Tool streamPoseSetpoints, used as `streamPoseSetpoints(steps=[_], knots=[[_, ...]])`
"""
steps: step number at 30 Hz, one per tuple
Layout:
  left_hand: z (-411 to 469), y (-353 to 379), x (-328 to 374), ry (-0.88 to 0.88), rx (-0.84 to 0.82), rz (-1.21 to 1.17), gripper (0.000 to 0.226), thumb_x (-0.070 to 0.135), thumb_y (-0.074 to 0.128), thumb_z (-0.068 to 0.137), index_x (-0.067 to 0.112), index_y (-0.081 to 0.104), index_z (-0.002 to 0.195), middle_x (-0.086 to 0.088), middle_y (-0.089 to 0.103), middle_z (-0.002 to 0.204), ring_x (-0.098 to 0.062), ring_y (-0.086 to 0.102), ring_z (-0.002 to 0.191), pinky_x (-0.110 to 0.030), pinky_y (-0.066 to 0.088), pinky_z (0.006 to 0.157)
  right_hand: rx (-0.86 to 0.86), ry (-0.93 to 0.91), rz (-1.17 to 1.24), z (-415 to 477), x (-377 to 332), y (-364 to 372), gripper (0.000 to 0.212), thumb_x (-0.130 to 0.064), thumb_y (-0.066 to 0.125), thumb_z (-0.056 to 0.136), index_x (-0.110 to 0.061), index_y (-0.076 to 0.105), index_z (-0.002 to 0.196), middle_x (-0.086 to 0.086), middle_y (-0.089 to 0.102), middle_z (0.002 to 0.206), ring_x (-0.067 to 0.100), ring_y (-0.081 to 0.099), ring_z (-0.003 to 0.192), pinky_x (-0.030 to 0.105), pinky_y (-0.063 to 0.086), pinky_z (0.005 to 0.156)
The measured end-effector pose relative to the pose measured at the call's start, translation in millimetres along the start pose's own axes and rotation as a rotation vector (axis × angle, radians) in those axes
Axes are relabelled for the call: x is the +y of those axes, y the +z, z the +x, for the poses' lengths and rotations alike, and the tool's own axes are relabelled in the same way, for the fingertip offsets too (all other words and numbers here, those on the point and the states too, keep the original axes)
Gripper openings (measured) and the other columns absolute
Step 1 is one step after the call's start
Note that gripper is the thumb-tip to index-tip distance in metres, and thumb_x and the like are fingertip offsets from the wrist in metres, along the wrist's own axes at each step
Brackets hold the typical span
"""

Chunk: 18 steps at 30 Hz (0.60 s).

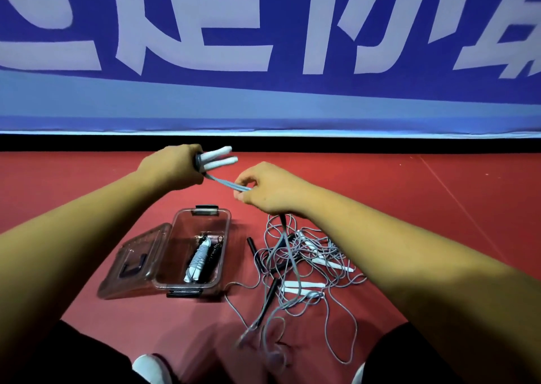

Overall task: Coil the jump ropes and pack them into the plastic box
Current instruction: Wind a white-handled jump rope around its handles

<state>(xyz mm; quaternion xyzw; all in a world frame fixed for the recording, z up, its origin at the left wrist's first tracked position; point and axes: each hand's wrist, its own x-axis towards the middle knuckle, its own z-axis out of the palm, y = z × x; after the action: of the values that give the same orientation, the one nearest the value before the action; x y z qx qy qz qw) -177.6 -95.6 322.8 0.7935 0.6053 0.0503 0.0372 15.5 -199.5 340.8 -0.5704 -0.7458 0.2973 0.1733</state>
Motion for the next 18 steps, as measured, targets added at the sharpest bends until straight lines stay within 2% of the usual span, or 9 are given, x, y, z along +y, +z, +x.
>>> streamPoseSetpoints(steps=[2, 5, 9, 11, 13, 15, 18], knots=[[-3, 5, 3, 0.046, -0.086, 0.077, 0.027, 0.027, 0.074, 0.071, 0.025, 0.056, 0.092, 0.0, 0.063, 0.083, -0.026, 0.056, 0.077, -0.036, 0.052, 0.07, 0.096, -0.037, -0.098, 6, 2, -6, 0.016, -0.018, 0.061, 0.09, -0.01, 0.074, 0.094, 0.011, 0.069, 0.085, 0.027, 0.061, 0.076, 0.032, 0.046, 0.064], [-13, 6, 21, 0.141, -0.213, 0.224, 0.023, 0.03, 0.074, 0.071, 0.023, 0.058, 0.087, 0.004, 0.056, 0.071, -0.025, 0.056, 0.072, -0.031, 0.048, 0.063, 0.219, -0.095, -0.148, 12, 5, -17, 0.017, -0.011, 0.057, 0.084, -0.013, 0.074, 0.084, 0.007, 0.07, 0.079, 0.023, 0.062, 0.075, 0.031, 0.049, 0.065], [-27, 7, 47, 0.297, -0.384, 0.252, 0.034, 0.046, 0.076, 0.073, 0.018, 0.058, 0.082, 0.002, 0.061, 0.072, -0.025, 0.057, 0.071, -0.031, 0.046, 0.064, 0.284, -0.095, -0.173, 17, 20, -30, 0.011, -0.018, 0.062, 0.087, -0.015, 0.072, 0.088, 0.002, 0.072, 0.089, 0.018, 0.063, 0.084, 0.03, 0.049, 0.074], [-34, 7, 58, 0.33, -0.429, 0.145, 0.052, 0.065, 0.073, 0.072, 0.016, 0.057, 0.077, 0.001, 0.055, 0.064, -0.022, 0.051, 0.063, -0.031, 0.039, 0.059, 0.309, -0.056, -0.107, 18, 31, -35, 0.006, -0.019, 0.067, 0.086, -0.014, 0.067, 0.089, 0.0, 0.068, 0.085, 0.016, 0.06, 0.079, 0.028, 0.046, 0.071], [-38, 4, 66, 0.349, -0.42, 0.028, 0.061, 0.074, 0.069, 0.069, 0.015, 0.056, 0.073, 0.002, 0.047, 0.057, -0.019, 0.044, 0.057, -0.031, 0.034, 0.055, 0.336, -0.013, -0.004, 15, 39, -39, 0.013, -0.017, 0.071, 0.085, -0.014, 0.059, 0.089, -0.004, 0.057, 0.073, 0.011, 0.05, 0.065, 0.026, 0.038, 0.061], [-39, 1, 69, 0.412, -0.384, 0.006, 0.056, 0.071, 0.069, 0.072, 0.016, 0.057, 0.073, 0.002, 0.048, 0.057, -0.02, 0.043, 0.056, -0.031, 0.034, 0.054, 0.332, 0.011, 0.056, 13, 43, -42, 0.016, -0.016, 0.073, 0.084, -0.013, 0.057, 0.086, -0.004, 0.051, 0.065, 0.008, 0.044, 0.055, 0.025, 0.033, 0.054], [-40, -1, 70, 0.497, -0.37, -0.018, 0.037, 0.056, 0.072, 0.079, 0.023, 0.055, 0.072, 0.001, 0.056, 0.061, -0.02, 0.048, 0.058, -0.031, 0.037, 0.057, 0.316, 0.021, 0.111, 13, 44, -44, 0.016, -0.014, 0.075, 0.083, -0.011, 0.059, 0.085, -0.002, 0.05, 0.059, 0.008, 0.04, 0.048, 0.022, 0.031, 0.049]])
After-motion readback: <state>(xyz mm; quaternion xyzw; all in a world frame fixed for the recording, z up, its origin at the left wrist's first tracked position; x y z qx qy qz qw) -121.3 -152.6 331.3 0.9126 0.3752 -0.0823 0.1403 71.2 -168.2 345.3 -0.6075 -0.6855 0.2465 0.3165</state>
